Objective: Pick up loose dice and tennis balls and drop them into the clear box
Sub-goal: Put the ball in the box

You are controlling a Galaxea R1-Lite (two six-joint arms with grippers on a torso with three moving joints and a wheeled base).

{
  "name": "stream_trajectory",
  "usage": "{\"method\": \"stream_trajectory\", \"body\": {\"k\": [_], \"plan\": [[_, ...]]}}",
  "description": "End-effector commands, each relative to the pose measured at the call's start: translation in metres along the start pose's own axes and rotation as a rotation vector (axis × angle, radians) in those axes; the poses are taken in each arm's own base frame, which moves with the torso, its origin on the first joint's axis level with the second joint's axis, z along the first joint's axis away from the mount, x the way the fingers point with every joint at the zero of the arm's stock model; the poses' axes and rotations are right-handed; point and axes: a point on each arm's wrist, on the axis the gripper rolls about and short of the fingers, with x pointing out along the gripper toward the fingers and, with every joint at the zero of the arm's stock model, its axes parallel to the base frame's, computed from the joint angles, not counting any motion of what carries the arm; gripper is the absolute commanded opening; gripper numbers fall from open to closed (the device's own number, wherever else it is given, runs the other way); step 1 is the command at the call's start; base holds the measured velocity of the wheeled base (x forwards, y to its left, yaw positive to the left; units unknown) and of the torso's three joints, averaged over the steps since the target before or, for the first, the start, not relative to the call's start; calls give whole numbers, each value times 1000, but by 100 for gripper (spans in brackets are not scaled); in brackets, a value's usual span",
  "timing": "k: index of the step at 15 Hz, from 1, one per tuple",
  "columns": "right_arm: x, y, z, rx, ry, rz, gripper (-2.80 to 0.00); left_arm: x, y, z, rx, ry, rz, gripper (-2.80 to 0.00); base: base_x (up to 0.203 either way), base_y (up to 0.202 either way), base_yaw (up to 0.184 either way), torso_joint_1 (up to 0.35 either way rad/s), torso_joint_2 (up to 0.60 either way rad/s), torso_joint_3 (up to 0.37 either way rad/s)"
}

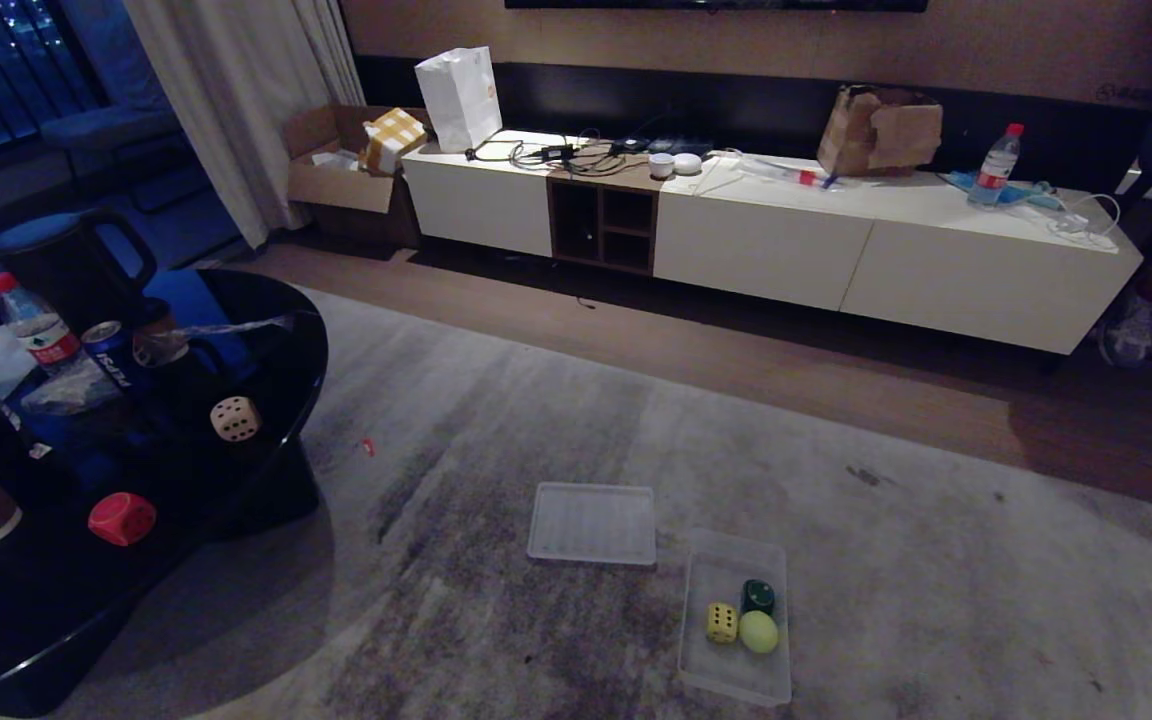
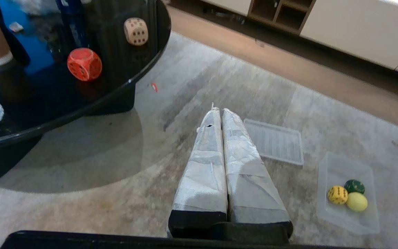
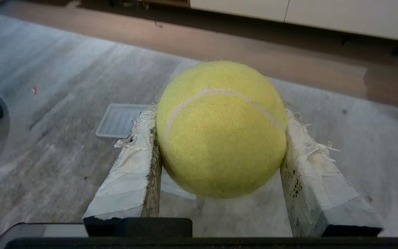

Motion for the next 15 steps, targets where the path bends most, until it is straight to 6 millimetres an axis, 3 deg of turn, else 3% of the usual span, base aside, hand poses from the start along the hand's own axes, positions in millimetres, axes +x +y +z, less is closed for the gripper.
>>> {"method": "stream_trajectory", "body": {"k": [1, 15], "plan": [[1, 0, -3, 1, 10, 1, -280, 0, 0, 0, -1, 0, 1, -280, 0, 0, 0, 2, 2, -189], [1, 0, -2, 0, 9, 1, -280, 0, 0, 0, 21, 5, -5, -280, 0, 0, 0, 3, 5, -197]]}}
